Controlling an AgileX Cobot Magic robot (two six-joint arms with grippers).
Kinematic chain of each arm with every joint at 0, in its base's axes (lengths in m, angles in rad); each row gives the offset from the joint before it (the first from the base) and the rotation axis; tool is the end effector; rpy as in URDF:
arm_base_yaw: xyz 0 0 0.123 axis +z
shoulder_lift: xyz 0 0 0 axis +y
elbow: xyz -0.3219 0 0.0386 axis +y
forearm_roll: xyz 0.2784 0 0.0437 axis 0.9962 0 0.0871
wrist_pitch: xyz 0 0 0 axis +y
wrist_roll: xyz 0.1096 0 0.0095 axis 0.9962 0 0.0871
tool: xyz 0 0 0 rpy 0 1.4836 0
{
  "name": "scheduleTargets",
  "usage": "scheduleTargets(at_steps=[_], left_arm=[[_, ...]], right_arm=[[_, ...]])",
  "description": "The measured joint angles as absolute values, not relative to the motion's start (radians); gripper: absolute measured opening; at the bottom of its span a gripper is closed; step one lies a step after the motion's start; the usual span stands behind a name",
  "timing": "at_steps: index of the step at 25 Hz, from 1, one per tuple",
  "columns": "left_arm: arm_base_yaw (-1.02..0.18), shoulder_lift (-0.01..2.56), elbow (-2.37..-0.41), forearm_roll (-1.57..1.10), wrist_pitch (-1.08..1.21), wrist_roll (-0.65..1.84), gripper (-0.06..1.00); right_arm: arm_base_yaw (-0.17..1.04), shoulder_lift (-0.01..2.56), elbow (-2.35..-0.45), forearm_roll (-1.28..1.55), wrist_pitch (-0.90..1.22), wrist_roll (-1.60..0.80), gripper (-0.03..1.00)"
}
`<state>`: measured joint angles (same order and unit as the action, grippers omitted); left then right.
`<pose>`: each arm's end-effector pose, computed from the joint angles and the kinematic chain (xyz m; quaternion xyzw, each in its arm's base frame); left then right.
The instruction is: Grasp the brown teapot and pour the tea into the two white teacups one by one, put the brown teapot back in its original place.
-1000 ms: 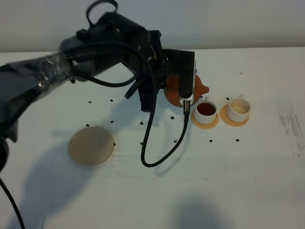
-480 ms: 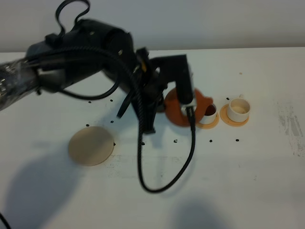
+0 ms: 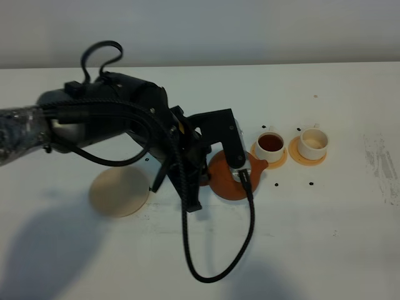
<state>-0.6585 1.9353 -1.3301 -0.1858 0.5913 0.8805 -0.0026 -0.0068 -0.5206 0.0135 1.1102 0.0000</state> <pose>0.3522 -0.2868 0.1899 0.6291 0.7401 -0.0423 0.2338 -0.0068 0.0013 0.2849 0.0006 0.8589 0.0061 0.5121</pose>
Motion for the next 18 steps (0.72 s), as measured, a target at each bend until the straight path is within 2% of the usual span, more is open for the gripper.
scheduleTargets(at_steps=[18], left_arm=[[-0.659,2.052,-1.330,-0.211,0.551,0.872,0.08]], right_arm=[[-0.003,-0.007,-0.521,0.013,1.110,0.000,0.46]])
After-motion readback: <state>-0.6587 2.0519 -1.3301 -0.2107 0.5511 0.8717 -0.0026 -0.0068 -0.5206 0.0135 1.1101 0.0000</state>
